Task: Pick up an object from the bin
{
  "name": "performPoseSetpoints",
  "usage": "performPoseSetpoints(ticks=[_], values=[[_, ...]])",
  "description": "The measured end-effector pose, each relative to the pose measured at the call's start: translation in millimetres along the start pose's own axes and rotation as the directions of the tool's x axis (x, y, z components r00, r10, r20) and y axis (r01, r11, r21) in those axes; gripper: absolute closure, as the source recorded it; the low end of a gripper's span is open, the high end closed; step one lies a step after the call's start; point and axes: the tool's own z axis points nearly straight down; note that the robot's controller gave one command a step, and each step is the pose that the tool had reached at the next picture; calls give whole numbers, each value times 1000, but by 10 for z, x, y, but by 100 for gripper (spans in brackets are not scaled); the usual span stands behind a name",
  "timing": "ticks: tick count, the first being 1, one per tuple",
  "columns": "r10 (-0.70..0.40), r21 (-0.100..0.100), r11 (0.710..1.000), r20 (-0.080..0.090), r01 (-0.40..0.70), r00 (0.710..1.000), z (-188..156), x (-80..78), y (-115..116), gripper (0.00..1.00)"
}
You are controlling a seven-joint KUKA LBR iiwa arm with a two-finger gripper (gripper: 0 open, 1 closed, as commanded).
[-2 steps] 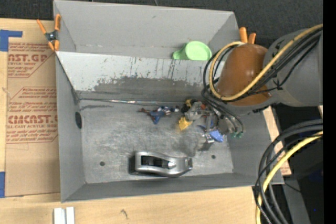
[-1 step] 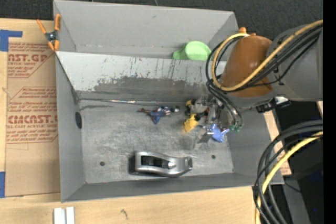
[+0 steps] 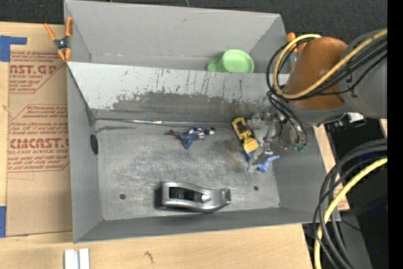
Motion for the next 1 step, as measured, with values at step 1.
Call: performPoseSetpoints(ticks=[1], values=[[-219,5,976,14,219,976,115,-41,-210,0]])
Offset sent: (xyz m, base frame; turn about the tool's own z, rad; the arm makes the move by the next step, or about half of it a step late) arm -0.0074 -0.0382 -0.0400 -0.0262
